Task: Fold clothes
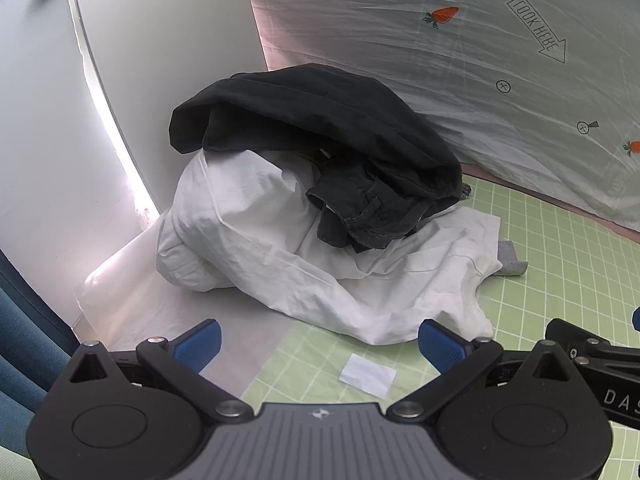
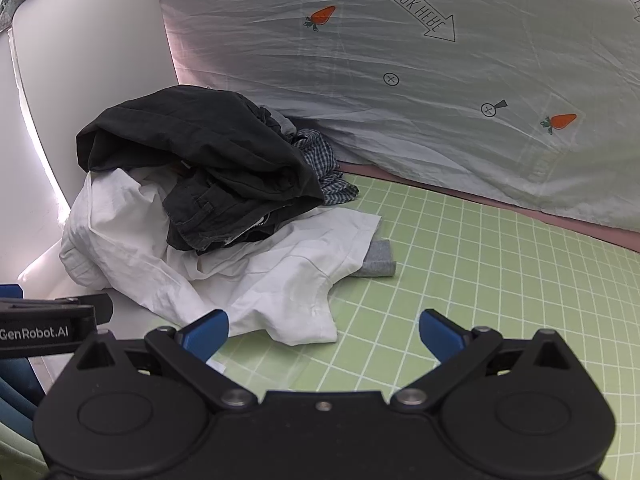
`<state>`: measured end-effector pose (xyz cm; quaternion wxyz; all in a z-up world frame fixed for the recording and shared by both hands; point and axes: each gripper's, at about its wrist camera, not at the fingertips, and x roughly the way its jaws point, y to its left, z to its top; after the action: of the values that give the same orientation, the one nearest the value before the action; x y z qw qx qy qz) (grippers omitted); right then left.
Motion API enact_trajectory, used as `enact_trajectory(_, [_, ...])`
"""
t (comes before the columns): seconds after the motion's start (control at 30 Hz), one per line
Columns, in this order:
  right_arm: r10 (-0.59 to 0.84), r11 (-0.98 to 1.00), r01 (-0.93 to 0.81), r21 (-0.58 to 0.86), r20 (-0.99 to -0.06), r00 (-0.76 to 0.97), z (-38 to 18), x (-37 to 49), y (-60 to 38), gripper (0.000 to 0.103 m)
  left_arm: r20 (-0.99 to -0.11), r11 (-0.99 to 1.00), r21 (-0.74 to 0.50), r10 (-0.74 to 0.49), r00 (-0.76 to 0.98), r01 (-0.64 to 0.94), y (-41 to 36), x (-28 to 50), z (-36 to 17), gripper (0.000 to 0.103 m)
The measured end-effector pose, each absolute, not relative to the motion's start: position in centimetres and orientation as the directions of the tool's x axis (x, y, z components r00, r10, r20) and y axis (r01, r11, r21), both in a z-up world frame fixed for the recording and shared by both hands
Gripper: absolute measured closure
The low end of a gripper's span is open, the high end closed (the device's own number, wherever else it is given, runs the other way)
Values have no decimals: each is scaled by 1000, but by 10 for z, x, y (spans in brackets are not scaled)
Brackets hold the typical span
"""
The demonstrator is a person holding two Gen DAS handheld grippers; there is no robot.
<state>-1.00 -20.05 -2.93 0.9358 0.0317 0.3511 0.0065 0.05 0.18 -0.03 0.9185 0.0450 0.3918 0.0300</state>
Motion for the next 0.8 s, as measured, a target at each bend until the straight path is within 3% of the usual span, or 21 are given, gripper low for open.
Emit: enact_trajectory(0.8, [32, 998, 10, 60, -658, 753, -28, -9, -201, 0, -714, 993, 114, 97, 693, -22, 0, 2, -2, 0])
